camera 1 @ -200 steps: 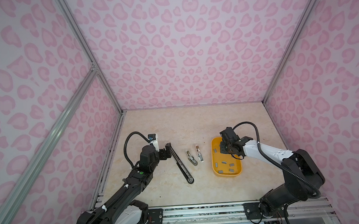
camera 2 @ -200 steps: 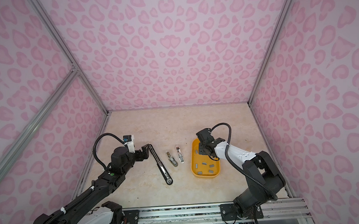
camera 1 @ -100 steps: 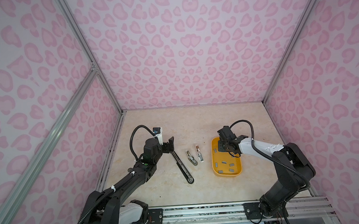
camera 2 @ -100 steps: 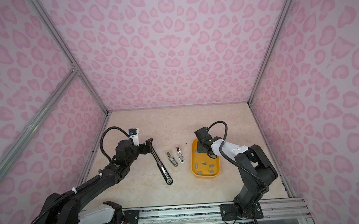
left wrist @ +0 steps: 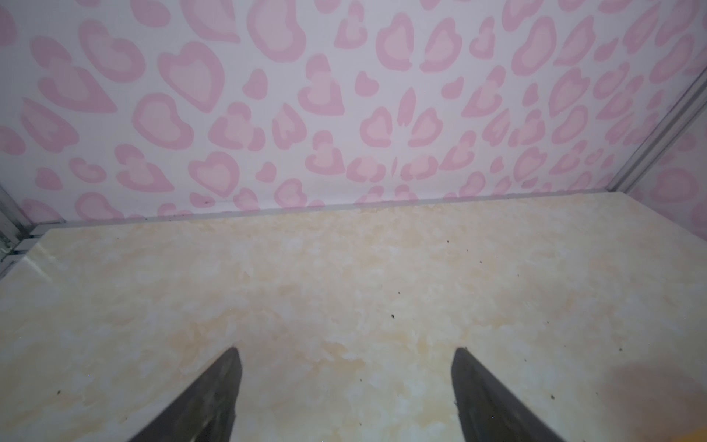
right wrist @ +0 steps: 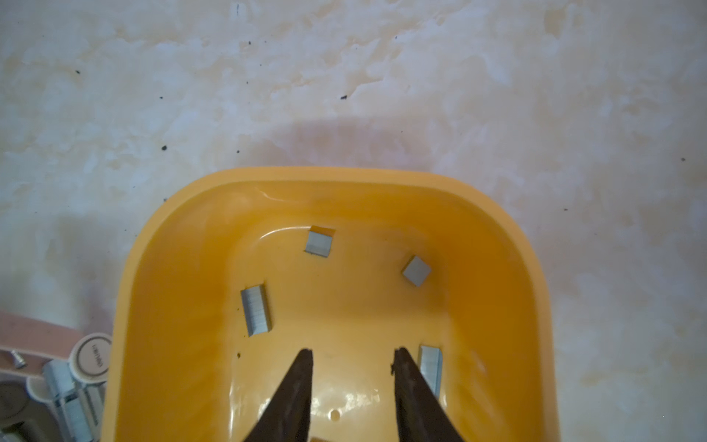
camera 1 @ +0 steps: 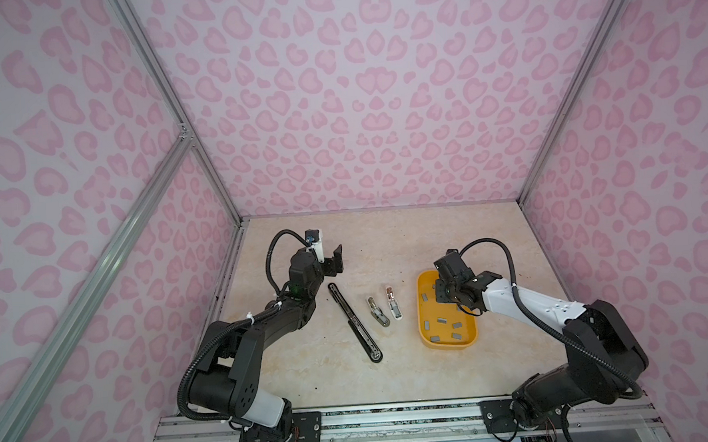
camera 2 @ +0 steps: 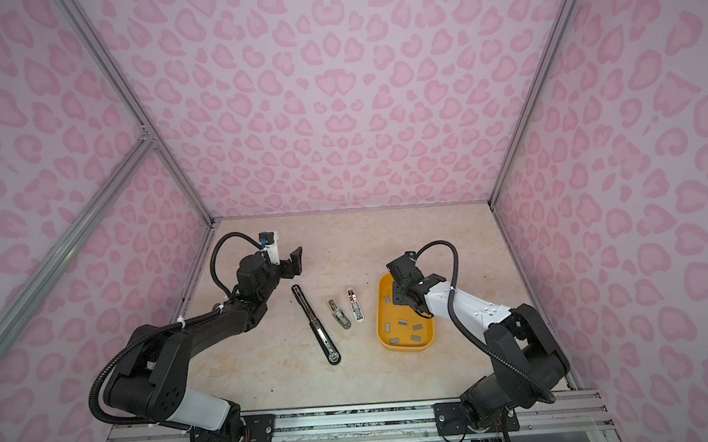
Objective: Load the staples into the stapler
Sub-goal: 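Lower the right gripper into the yellow tray while the left arm reaches forward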
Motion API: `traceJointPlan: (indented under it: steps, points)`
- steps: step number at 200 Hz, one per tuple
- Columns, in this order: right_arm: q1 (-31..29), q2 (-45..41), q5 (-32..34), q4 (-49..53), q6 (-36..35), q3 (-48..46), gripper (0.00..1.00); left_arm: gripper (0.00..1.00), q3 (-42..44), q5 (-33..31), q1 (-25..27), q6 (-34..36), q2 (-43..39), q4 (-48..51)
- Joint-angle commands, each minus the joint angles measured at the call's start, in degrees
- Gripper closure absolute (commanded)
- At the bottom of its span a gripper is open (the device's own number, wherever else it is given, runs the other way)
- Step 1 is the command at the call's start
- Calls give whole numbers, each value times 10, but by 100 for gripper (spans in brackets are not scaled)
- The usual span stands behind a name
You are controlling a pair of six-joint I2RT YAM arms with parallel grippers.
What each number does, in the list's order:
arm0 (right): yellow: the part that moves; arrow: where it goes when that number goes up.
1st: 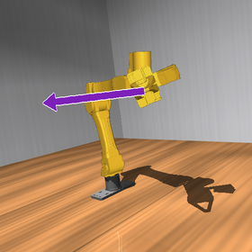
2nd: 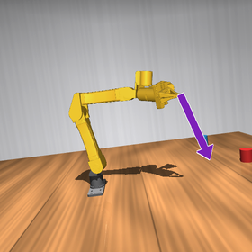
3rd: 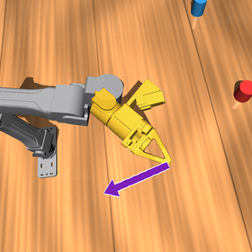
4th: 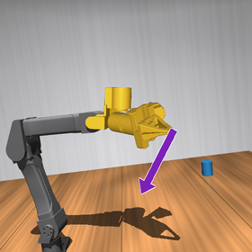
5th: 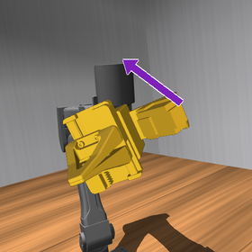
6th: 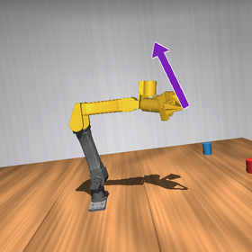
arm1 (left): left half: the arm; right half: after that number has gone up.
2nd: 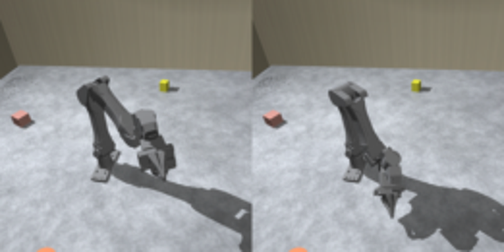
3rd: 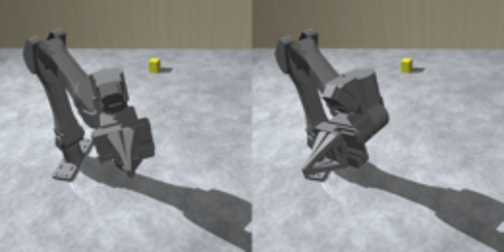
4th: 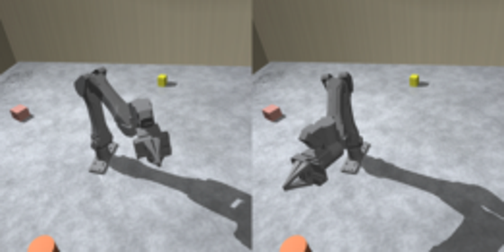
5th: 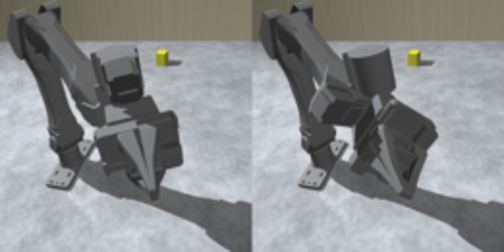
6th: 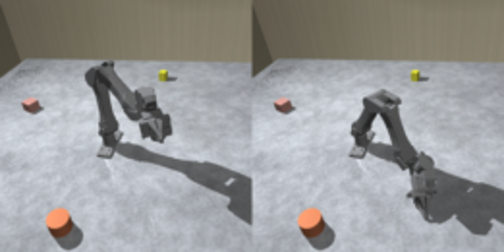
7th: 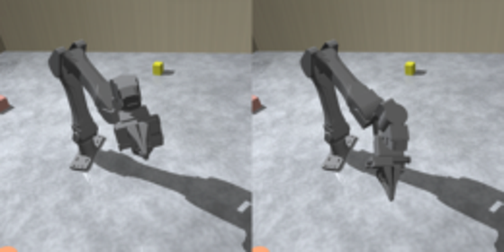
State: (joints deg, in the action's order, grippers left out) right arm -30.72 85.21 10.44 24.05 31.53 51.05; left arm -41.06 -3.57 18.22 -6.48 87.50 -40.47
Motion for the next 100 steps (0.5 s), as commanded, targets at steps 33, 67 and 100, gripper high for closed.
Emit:
traceJointPlan:
  steps: [33, 67, 100]
  points:
    - [-76, -11, -20, 87, 2, -3, 59, 14, -36, -1, -7, 25, 6, 3]
    - [-104, -11, 14, 107, 27, -36, 62, 15, -26, 42, -37, 7, -15, -5]
    - [-122, -23, 57, 146, 76, -56, 61, 15, -19, 36, -37, 24, -40, 5]
